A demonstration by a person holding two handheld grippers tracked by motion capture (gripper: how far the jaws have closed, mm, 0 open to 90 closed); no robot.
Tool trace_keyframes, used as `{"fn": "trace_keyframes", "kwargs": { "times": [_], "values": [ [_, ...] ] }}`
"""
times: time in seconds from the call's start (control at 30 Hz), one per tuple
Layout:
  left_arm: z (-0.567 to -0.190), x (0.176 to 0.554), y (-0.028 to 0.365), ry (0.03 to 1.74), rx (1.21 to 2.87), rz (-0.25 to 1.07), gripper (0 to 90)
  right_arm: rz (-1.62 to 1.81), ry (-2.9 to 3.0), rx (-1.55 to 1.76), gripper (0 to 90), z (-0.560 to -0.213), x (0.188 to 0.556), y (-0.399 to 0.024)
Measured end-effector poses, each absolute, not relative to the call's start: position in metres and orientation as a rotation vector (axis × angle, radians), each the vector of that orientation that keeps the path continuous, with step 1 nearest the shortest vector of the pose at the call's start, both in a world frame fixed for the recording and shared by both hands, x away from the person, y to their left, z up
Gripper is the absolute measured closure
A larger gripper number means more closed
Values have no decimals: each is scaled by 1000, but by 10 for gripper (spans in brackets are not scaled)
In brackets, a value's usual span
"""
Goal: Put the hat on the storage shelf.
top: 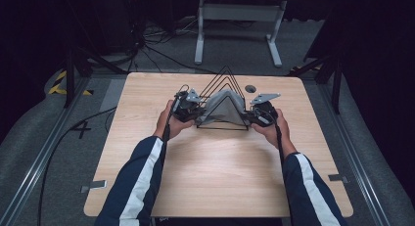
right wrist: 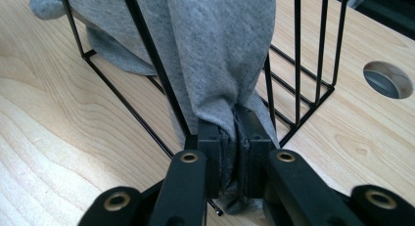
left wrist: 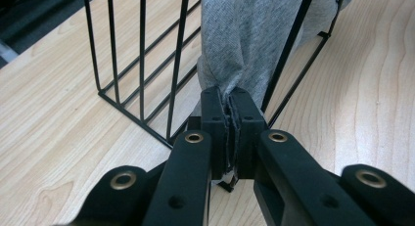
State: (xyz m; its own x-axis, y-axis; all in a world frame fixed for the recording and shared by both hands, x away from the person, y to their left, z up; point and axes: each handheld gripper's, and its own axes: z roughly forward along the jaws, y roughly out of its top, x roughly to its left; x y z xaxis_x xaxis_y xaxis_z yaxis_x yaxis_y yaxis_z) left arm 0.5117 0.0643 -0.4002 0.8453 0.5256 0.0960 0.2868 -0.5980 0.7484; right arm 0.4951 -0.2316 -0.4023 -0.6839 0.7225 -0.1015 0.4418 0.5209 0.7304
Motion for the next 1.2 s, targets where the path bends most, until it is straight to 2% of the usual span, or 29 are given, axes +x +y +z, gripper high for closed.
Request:
{"fn": "trace_keyframes", "kwargs": {
  "times": [0.5,1.2],
  "values": [
    [-381,484,88,515,2303,500,811,975,2331,938,751,-383,476,-248],
    [-386,447,127,492,2383,496,756,921,2361,868,711,-371,442,-269]
  ]
}}
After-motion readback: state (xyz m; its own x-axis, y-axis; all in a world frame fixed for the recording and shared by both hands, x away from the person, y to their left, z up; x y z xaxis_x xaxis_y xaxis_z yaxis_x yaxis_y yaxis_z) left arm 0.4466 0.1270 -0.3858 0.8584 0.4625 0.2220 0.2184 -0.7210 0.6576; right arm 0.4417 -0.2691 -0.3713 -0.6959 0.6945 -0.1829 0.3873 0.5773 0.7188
